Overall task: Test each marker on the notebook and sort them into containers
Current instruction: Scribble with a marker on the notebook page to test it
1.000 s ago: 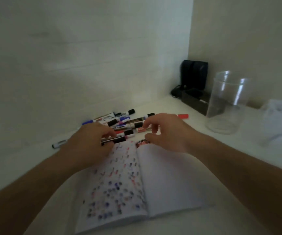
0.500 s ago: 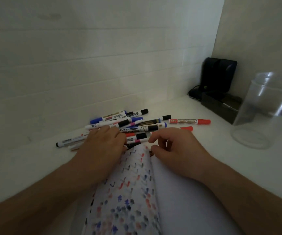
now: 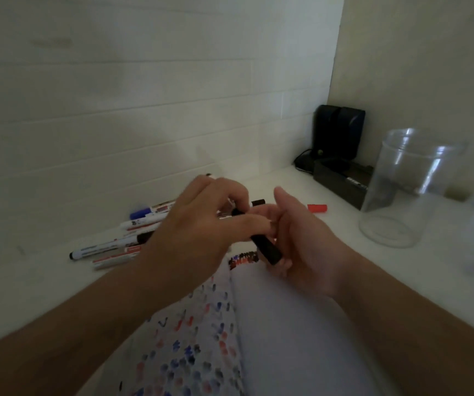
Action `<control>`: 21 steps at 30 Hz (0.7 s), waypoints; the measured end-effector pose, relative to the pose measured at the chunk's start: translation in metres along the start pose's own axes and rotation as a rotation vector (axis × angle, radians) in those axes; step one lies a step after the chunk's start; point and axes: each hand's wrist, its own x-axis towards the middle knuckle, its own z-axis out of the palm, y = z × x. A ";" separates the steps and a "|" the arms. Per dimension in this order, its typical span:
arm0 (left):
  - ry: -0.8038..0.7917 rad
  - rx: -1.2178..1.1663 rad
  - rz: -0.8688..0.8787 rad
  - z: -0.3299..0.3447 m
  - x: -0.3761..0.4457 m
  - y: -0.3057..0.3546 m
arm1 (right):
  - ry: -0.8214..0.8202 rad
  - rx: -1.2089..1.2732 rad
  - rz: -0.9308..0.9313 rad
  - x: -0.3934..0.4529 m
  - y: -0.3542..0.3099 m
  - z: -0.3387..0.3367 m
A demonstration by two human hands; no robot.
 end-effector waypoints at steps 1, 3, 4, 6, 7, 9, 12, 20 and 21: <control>-0.019 -0.088 -0.083 0.006 0.002 0.003 | -0.071 -0.024 0.013 -0.001 0.001 0.000; -0.013 -0.232 -0.152 0.018 -0.001 -0.002 | -0.150 -0.017 -0.017 -0.004 0.001 -0.001; -0.005 -0.257 -0.123 0.018 -0.002 -0.003 | -0.143 -0.017 -0.049 -0.005 0.000 -0.001; -0.060 -0.313 -0.084 0.018 -0.002 -0.005 | -0.069 -0.039 -0.111 -0.004 -0.001 -0.001; -0.059 -0.250 -0.040 0.020 -0.004 -0.008 | -0.021 -0.046 -0.134 -0.003 -0.002 -0.002; -0.031 -0.314 -0.112 0.023 -0.012 -0.013 | 0.071 -0.054 -0.168 0.000 -0.001 -0.006; -0.004 -0.488 -0.327 0.031 -0.019 -0.010 | 0.126 -0.108 -0.246 0.002 0.000 -0.015; -0.197 -0.252 -0.242 0.051 -0.027 -0.009 | 0.065 -0.201 -0.333 0.002 0.013 -0.007; -0.199 -0.224 -0.223 0.050 -0.027 -0.009 | 0.079 -0.222 -0.354 0.002 0.014 -0.006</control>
